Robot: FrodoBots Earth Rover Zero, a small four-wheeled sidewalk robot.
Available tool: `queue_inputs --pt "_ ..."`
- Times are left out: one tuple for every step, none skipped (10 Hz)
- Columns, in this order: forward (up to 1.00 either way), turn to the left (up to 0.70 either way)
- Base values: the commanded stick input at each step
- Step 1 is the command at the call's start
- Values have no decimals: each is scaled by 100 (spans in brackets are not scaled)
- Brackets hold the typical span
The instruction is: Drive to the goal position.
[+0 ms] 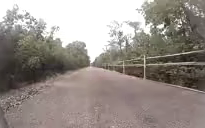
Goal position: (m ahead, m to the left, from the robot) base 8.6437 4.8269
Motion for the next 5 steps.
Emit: queue_inputs --pt "70 0" --pt "70 0" --pt "70 0" --pt "70 7" --pt "70 35"
